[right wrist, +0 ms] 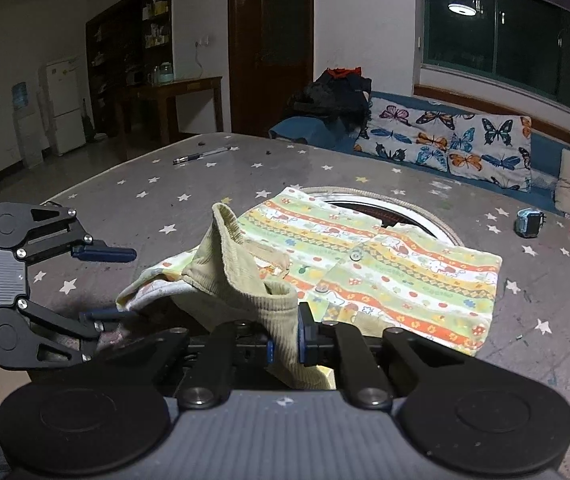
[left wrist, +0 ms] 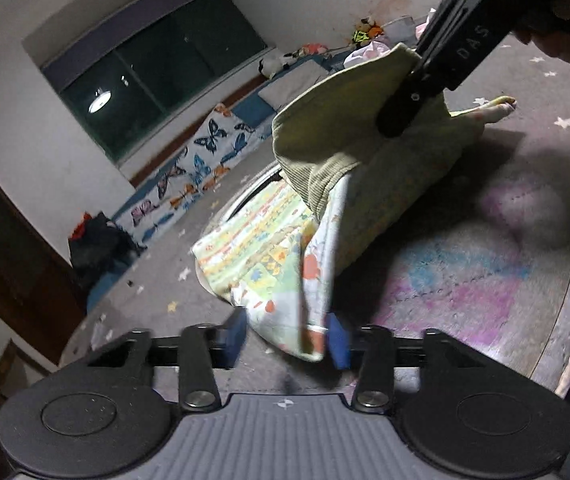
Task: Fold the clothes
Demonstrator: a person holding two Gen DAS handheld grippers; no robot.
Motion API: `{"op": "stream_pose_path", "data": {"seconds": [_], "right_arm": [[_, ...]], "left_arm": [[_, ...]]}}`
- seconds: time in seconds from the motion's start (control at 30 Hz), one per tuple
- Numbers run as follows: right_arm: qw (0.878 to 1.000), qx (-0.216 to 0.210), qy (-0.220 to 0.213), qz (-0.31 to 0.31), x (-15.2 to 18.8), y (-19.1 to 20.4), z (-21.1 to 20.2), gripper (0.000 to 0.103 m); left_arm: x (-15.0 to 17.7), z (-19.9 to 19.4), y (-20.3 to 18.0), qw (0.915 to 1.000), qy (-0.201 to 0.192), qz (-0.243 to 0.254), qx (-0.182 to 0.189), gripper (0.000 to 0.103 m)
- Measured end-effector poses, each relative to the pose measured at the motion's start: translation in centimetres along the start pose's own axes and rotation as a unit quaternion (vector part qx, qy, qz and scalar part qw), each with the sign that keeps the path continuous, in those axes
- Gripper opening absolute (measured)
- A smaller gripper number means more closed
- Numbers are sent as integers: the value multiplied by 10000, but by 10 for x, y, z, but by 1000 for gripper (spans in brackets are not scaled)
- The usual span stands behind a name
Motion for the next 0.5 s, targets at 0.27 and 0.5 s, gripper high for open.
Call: {"op": "stream_pose_path", "data": {"seconds": [0.27,0.5], "right_arm": [[9996,35,-223,-140,5,7,-12,5],[9981,-334,-231,-461,11,23,-59,4]], "left_arm": [[2,-12,15,9995,-297,-7,124,7],[2,-65,28,9950,-484,-49,867,7]]}}
Point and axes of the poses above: each gripper's, at about its wrist camera, not at the fingertips, and z roughly the way its jaws point, y to its left, x to its underside, the point moved 2 cm from there along z, roughly the way its jaws point, and after that the axes turned 9 degrees about z, right-handed, at the moved point
